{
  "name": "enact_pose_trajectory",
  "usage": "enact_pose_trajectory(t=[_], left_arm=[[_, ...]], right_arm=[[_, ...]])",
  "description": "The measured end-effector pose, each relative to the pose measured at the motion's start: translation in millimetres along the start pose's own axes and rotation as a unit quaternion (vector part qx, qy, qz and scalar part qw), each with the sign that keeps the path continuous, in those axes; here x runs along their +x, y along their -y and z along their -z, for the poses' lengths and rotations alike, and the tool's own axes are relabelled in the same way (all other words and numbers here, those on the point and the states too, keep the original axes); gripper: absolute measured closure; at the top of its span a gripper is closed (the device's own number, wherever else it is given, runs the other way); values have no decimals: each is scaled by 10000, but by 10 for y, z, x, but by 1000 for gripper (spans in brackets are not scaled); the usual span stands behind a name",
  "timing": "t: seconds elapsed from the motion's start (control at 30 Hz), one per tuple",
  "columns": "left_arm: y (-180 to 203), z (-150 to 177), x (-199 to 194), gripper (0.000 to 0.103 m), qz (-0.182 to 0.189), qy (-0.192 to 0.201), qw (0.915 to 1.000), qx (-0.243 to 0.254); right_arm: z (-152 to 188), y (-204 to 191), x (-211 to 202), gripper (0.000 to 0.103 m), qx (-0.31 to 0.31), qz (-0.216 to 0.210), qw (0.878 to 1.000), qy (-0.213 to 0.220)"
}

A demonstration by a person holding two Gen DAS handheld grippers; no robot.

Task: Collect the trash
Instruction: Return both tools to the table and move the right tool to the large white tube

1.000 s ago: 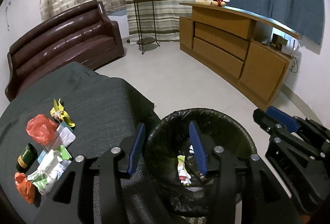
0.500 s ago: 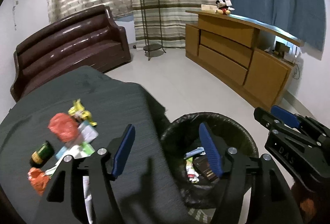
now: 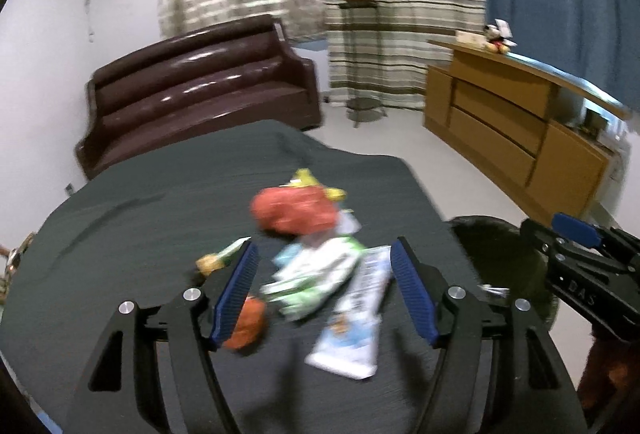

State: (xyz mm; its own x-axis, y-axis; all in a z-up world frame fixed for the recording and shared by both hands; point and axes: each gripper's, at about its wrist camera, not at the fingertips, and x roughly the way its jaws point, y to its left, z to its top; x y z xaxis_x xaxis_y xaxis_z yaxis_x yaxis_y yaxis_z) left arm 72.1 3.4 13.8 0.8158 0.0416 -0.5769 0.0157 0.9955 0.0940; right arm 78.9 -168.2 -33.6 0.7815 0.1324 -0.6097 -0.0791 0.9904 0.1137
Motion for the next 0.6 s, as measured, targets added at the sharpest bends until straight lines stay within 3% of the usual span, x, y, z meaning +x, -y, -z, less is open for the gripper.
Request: enact_pose_trajectory(t=[0.27,0.6], left_arm=[[-564,196,-71,35,-471,-68,9983,-336],[-1110,413,-125,34,-781,-212,9939,-747]], right_arm=[[107,-620,25,54,-333,-390,9984,-226],[218,-1208,88,53,-600,-656,9949,-481]])
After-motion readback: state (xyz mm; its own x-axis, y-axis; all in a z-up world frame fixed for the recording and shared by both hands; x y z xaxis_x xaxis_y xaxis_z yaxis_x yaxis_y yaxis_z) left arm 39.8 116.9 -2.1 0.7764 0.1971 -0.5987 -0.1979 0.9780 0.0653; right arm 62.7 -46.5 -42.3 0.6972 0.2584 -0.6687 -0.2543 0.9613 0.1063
